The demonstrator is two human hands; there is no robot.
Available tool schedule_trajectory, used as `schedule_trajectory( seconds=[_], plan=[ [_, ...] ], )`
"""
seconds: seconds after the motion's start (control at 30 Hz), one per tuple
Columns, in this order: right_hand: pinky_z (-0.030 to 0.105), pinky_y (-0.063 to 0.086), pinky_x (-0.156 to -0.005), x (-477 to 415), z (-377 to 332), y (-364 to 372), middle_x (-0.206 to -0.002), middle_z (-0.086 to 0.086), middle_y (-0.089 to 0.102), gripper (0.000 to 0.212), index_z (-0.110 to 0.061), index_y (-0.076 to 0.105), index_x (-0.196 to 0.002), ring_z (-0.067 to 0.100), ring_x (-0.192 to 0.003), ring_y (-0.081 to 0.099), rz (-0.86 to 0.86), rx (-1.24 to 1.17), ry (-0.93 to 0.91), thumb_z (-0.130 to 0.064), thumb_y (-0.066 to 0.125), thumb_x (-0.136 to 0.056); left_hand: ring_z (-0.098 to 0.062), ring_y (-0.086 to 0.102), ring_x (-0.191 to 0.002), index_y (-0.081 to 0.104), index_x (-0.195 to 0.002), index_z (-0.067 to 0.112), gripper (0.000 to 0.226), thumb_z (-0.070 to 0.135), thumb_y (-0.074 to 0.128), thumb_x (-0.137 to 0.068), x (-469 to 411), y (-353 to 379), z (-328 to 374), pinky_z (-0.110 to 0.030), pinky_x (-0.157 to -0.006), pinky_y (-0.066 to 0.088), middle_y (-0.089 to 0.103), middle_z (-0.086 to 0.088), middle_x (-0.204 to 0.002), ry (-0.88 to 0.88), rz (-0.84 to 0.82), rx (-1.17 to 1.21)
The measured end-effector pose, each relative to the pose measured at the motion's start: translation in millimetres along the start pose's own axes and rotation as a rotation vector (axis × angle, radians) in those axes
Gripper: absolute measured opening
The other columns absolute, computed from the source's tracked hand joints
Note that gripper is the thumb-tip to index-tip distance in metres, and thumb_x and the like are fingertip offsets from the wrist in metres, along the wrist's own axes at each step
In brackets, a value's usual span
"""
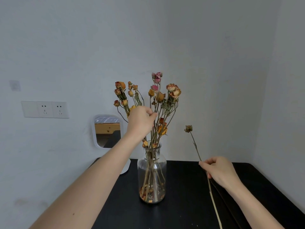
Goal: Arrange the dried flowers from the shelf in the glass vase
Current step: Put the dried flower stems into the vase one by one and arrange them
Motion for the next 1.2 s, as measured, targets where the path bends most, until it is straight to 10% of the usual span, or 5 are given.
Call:
schedule_trajectory(
  seconds=[0.17,0.33,0.57,0.8,1.2],
  plan=[
    [0.019,0.038,-0.053,0.8,-4.4,1.0,-0.056,0.001,0.058,0.015,-0.020,0.057,-0.074,0.012,-0.057,0.058,0.001,-0.020,-0.016,-0.026,0.062,-0.087,-0.026,0.054,-0.054,0.066,-0.074,-0.009,0.035,0.020,0.057,-0.091,0.4,-0.8,-1.6,-0.027,-0.074,0.048,0.065,-0.029,-0.073,0.013,-0.008,-0.041],
    [0.018,0.037,-0.056,3.5,-18.6,-6.6,-0.055,0.001,0.058,0.011,-0.020,0.057,-0.079,0.014,-0.060,0.060,0.038,-0.124,-0.076,-0.024,0.060,-0.089,-0.007,0.054,-0.050,0.059,-0.109,0.011,0.026,0.028,0.058,-0.090,22.8,-8.6,-2.3,-0.022,-0.067,0.054,0.065,-0.005,-0.066,0.053,0.082,0.012],
    [0.022,0.041,-0.055,6.6,-46.3,-39.3,-0.055,-0.002,0.056,0.007,-0.022,0.060,-0.089,0.008,-0.053,0.054,0.185,-0.382,-0.198,-0.028,0.056,-0.090,-0.009,0.045,-0.043,0.034,-0.055,0.032,0.037,0.040,0.053,-0.086,107.1,11.0,-48.6,-0.013,-0.043,0.029,0.035,0.008,-0.041,0.127,0.112,-0.059],
    [0.014,0.040,-0.045,6.1,-85.3,-83.8,-0.057,-0.009,0.061,0.015,-0.029,0.055,-0.081,0.000,-0.041,0.046,0.396,-0.522,-0.399,-0.023,0.049,-0.094,-0.013,0.045,-0.111,0.042,-0.122,0.015,0.066,0.050,0.070,-0.073,93.9,64.4,-120.0,-0.027,-0.091,0.043,0.047,0.003,-0.116,-0.177,-0.080,-0.052],
    [0.012,0.035,-0.039,10.9,-107.0,-93.5,-0.056,-0.016,0.057,0.023,-0.031,0.046,-0.081,-0.001,-0.045,0.045,0.471,-0.723,-0.490,-0.022,0.036,-0.100,-0.014,0.045,-0.107,0.050,-0.118,0.014,0.060,0.054,0.064,-0.075,62.8,91.7,-124.9,-0.026,-0.087,0.042,0.051,-0.001,-0.110,-0.131,-0.130,-0.080]
  ],
)
Point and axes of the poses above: each hand's wrist, its own x-axis away from the middle knuckle, its own y-axis out of the palm, z = x × y, the point moved 10 cm from there along -x, towards the middle knuckle
